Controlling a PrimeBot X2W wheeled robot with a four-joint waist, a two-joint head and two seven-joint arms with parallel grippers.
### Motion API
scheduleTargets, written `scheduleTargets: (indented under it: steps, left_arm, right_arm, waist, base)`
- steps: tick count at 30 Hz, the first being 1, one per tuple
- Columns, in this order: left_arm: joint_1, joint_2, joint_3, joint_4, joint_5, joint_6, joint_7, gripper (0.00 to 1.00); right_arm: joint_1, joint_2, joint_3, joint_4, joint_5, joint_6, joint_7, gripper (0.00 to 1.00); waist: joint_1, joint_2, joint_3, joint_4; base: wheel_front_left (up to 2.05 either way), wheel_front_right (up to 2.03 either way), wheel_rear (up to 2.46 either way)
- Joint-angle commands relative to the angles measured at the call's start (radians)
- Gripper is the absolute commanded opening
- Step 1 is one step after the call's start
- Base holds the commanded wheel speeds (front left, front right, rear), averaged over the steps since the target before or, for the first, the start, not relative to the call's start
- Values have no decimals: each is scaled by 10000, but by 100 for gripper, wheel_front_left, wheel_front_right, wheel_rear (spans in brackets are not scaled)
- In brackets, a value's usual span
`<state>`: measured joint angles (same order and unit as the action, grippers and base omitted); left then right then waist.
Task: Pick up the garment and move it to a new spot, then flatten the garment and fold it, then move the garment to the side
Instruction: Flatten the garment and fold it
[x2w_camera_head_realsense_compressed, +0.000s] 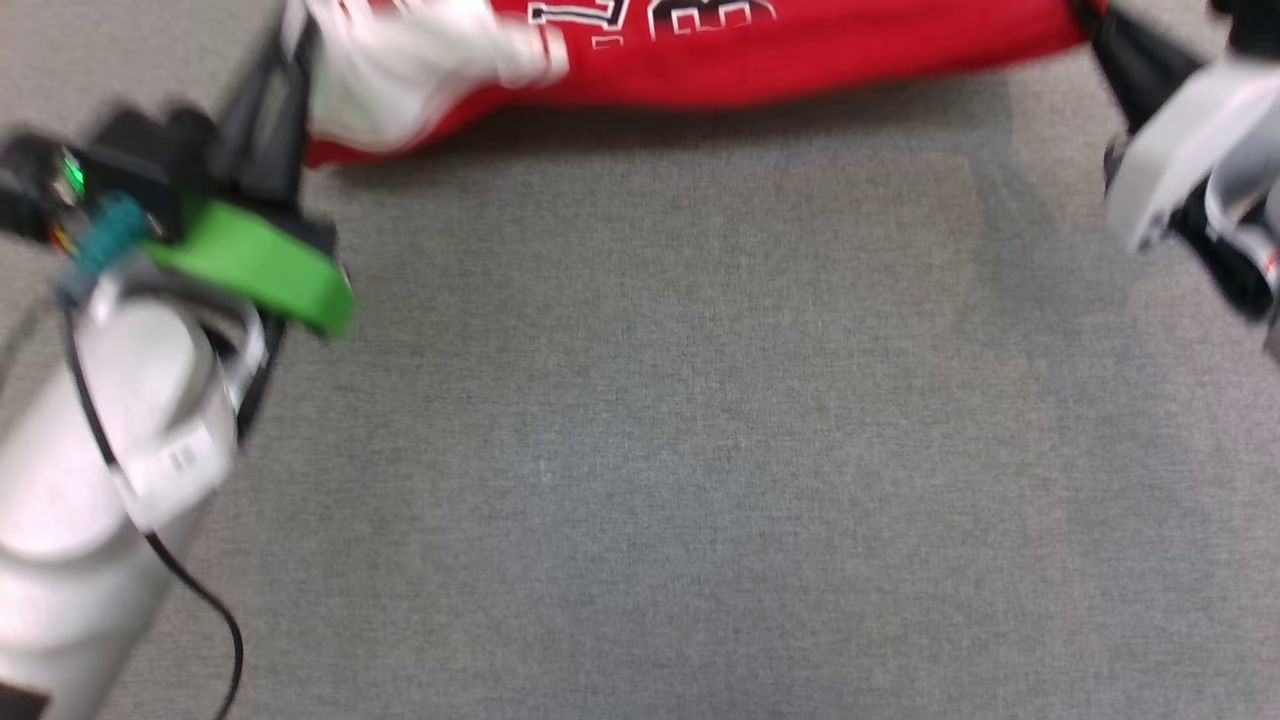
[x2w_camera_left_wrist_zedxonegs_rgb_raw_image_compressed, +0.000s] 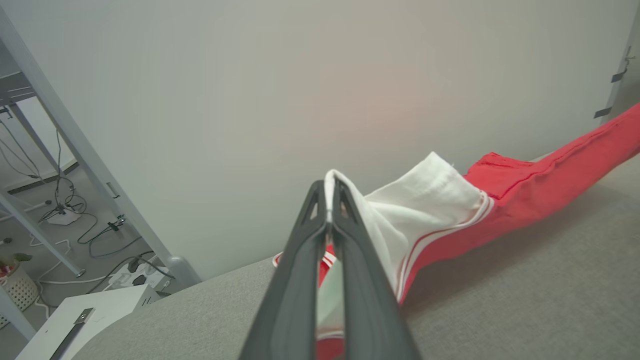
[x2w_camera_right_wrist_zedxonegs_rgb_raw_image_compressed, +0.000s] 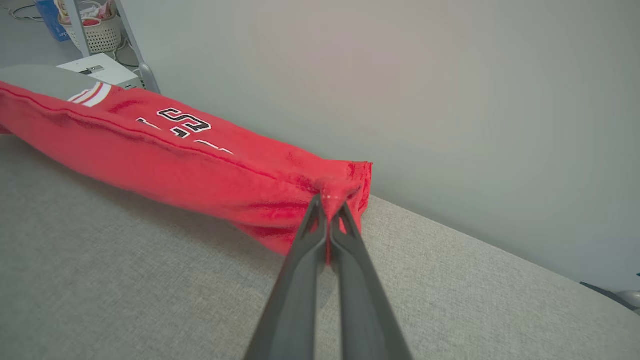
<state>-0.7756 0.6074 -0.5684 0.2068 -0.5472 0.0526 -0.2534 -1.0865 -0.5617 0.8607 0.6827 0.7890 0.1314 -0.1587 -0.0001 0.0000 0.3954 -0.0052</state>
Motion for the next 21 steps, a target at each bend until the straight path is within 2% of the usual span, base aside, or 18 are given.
scheduleTargets:
  steps: [1, 9, 21]
  left_arm:
    - [677, 109, -75, -307, -131, 237, 58, 0]
    - [3811, 443, -536, -1589, -590, 1249, 468, 0]
    - [6844, 543, -1442, -2596, -1297, 1967, 1155, 0]
  right_arm:
    - [557, -144, 110, -144, 175, -7, -88, 0]
    - [3085, -675, 454, -878, 659, -7, -242, 0]
    - [6437, -1365, 60, -1917, 942, -7, -155, 0]
  waist:
    - [1, 0, -720, 235]
    - [1, 0, -1707, 279]
    - [1, 0, -2940, 528]
  base:
    - [0, 0, 0]
    - [0, 0, 0]
    - [0, 0, 0]
